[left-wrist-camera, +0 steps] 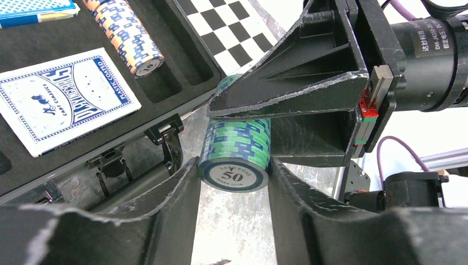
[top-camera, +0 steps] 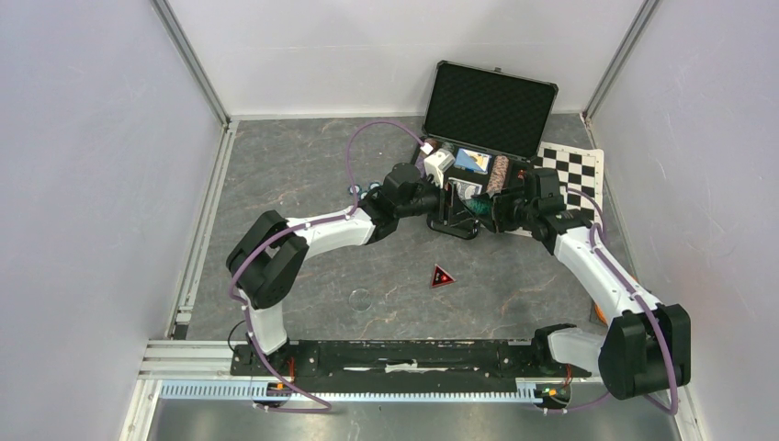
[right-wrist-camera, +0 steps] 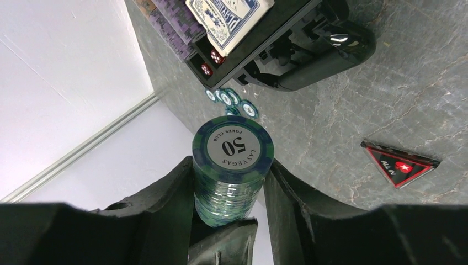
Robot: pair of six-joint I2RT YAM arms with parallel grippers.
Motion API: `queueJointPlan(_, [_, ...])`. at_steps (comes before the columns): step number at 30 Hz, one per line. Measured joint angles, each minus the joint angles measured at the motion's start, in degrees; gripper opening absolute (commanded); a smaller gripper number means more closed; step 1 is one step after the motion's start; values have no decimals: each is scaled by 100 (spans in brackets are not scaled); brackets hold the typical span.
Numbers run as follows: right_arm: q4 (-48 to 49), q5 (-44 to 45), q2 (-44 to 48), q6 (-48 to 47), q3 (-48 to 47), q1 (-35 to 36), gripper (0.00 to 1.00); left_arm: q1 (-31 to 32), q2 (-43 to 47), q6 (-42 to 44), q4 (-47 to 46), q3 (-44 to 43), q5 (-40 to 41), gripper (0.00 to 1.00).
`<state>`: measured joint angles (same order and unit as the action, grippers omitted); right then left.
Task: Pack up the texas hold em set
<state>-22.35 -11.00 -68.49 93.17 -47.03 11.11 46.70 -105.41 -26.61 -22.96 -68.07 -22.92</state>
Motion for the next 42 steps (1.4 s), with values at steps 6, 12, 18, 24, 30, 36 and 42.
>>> queueJointPlan(6, [-260, 249, -254, -573, -306, -190, 0, -13, 79, -103, -129, 37, -17, 90])
queueJointPlan(12, [-308, 992, -1064, -2170, -1375, -614, 0, -136, 708, -92, 380, 295, 2, 97])
queueJointPlan(18, [-94, 2090, -1753, -3989, -2435, -699, 0, -450, 1615, 57, 1185, 549, 44, 98])
queueJointPlan(24, [463, 2990, -2439, -5429, -2820, -699, 0, -625, 2271, 450, 2175, 568, 160, 98])
queueJointPlan(30, [739, 3486, -3025, -6290, -2874, -699, 0, -697, 2800, 1158, 3121, 570, 420, 99])
queueJointPlan(36, [1209, 3744, -3250, -6800, -2874, -699, 0, -887, 3143, 1526, 3526, 739, 638, 98])
queueJointPlan(42, [1438, 3866, -3639, -7025, -2990, -699, 0, -946, 3185, 1670, 3720, 837, 684, 98])
